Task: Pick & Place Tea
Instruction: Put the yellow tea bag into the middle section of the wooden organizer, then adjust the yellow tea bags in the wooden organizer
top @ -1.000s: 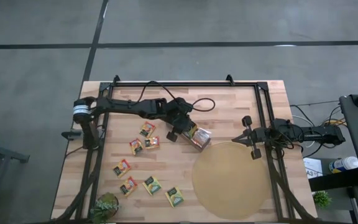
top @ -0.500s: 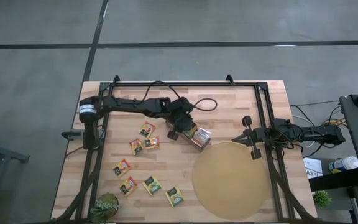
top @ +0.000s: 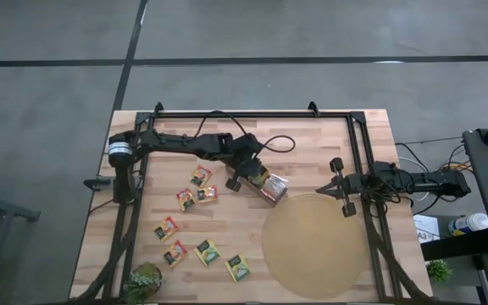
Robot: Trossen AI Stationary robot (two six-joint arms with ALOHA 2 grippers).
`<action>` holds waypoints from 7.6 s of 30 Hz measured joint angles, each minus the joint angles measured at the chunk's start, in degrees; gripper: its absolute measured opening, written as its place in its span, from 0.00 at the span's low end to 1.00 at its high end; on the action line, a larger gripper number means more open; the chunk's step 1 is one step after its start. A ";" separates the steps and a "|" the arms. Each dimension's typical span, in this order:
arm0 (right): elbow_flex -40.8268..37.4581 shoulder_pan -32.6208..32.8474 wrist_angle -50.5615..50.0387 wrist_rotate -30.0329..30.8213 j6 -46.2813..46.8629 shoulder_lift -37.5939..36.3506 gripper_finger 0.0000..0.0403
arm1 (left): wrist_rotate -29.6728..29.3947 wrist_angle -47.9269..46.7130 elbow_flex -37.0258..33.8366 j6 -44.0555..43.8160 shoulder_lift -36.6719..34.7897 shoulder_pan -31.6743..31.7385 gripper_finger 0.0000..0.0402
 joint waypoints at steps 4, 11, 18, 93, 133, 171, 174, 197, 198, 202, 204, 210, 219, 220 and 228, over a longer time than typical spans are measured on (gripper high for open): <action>0.02 0.01 0.00 0.00 0.00 0.00 0.02 | -2.34 -0.60 0.09 0.52 -0.32 0.00 0.00; 0.02 0.00 0.00 0.02 0.00 -0.02 0.02 | -2.93 -6.50 3.81 2.50 -1.01 0.04 0.00; 0.02 0.01 0.00 0.01 0.00 -0.02 0.02 | -4.60 -11.41 7.43 6.32 -0.73 0.04 0.00; 0.01 0.01 0.00 0.01 0.00 -0.02 0.02 | -13.11 -16.25 11.75 4.08 2.49 -2.86 0.35; 0.02 0.02 0.00 0.01 0.00 -0.02 0.02 | -4.68 -30.23 6.74 -21.82 1.01 -13.01 0.00; 0.01 0.02 0.00 0.01 0.00 -0.02 0.02 | -12.27 -27.47 -3.78 -70.72 -10.58 -40.48 0.00; 0.02 0.02 0.00 0.02 0.00 -0.02 0.02 | -15.56 -27.55 -3.78 -65.35 -11.00 -40.07 0.00; 0.02 0.02 -0.02 0.02 0.00 -0.02 0.02 | -19.72 -21.89 0.33 -37.06 -12.00 -14.18 0.00; 0.02 0.02 -0.02 0.02 0.00 -0.02 0.02 | -19.76 -20.87 0.33 -36.83 -12.00 -12.89 0.00; 0.02 0.02 -0.02 0.02 0.00 -0.02 0.02 | -19.74 -17.69 0.33 -34.73 -11.91 -7.95 0.00; 0.02 0.02 -0.02 0.00 0.00 -0.02 0.02 | -19.42 -16.15 0.34 -32.93 -11.91 -5.76 0.00; 0.02 0.02 -0.02 0.01 0.00 -0.02 0.02 | -14.01 -11.55 0.33 -22.83 -11.87 0.41 0.00; 0.02 0.02 -0.02 0.00 0.00 -0.02 0.02 | -3.93 -4.41 0.33 -11.76 -11.04 8.09 0.00; 0.02 0.00 -0.02 0.02 0.00 0.00 0.02 | -2.82 -3.51 0.33 -11.40 -10.53 8.60 0.00; 0.01 0.01 -0.02 0.01 0.00 0.00 0.02 | 0.48 -0.10 0.72 -10.27 -6.55 10.08 0.00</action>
